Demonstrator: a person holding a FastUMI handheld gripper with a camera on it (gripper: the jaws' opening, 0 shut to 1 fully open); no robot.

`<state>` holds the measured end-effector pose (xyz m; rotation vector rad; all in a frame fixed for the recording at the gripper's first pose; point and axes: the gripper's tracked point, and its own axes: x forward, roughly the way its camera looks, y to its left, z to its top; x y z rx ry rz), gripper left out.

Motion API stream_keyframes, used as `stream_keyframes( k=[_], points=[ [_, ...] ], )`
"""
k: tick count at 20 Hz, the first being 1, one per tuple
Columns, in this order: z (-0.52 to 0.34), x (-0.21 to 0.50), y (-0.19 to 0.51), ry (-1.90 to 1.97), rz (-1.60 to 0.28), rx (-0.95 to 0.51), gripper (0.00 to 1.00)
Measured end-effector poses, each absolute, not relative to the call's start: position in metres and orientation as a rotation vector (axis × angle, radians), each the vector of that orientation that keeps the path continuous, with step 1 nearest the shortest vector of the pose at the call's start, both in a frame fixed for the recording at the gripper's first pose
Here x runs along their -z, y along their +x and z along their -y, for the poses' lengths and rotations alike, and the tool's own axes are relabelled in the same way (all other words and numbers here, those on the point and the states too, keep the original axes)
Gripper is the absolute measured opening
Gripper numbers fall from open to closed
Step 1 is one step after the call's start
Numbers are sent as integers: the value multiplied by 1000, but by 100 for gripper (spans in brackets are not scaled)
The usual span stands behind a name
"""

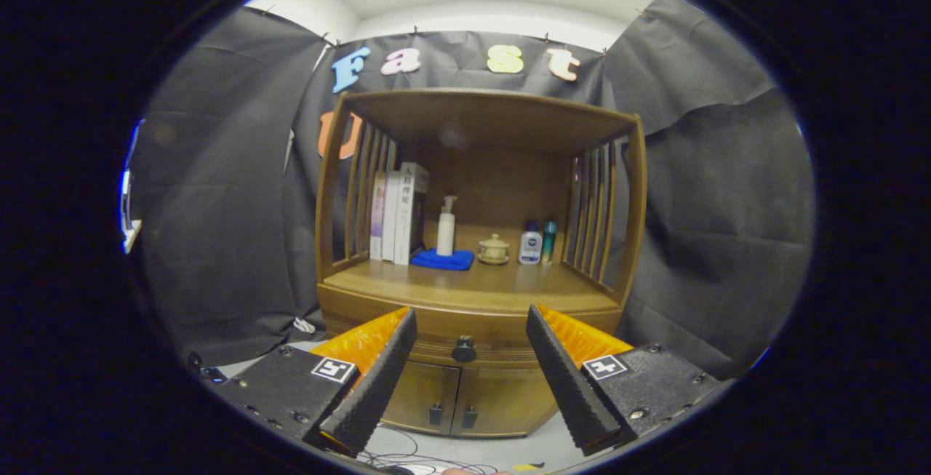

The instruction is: Pull open the drawer, take out the items inside it, and place them on the countertop above the cabinet.

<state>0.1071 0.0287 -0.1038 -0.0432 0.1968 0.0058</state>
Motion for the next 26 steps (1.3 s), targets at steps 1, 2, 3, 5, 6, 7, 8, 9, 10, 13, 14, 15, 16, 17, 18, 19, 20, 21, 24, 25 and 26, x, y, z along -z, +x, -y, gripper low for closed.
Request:
stream_keyframes(
  k=[1, 2, 3, 5, 6, 7, 8, 9, 10, 13, 14, 15, 16, 17, 18, 19, 20, 21, 24, 25, 26],
  points=[
    [-26, 117, 117, -63, -228, -8, 99],
    [-23, 127, 129, -76, -249, -10, 99],
    [-23, 137, 138, -78, -273, -12, 99],
    [-27, 154, 161, -59, -299, -35, 99],
    [-31, 160, 172, -56, -296, -53, 99],
    [-31, 166, 184, -56, -301, -53, 99],
    [-32, 172, 194, -53, -300, -60, 99],
    [-32, 180, 204, -50, -309, -53, 99],
    [-33, 186, 210, -51, -312, -55, 99],
    [-30, 203, 231, -65, -303, -30, 92],
    [-31, 209, 237, -65, -299, -32, 88],
    [-30, 216, 240, -69, -300, -21, 86],
    [-26, 224, 245, -74, -306, -10, 84],
    [-25, 231, 248, -74, -305, -1, 82],
    [-26, 237, 252, -68, -313, 2, 80],
    [-27, 242, 255, -58, -315, 4, 78],
    [-26, 245, 257, -47, -316, 8, 76],
    [-25, 249, 259, -38, -317, 19, 74],
    [-28, 254, 259, -30, -330, 31, 64],
    [-28, 255, 257, -48, -330, 44, 59],
    [-25, 257, 261, -47, -323, 48, 53]
  ],
)
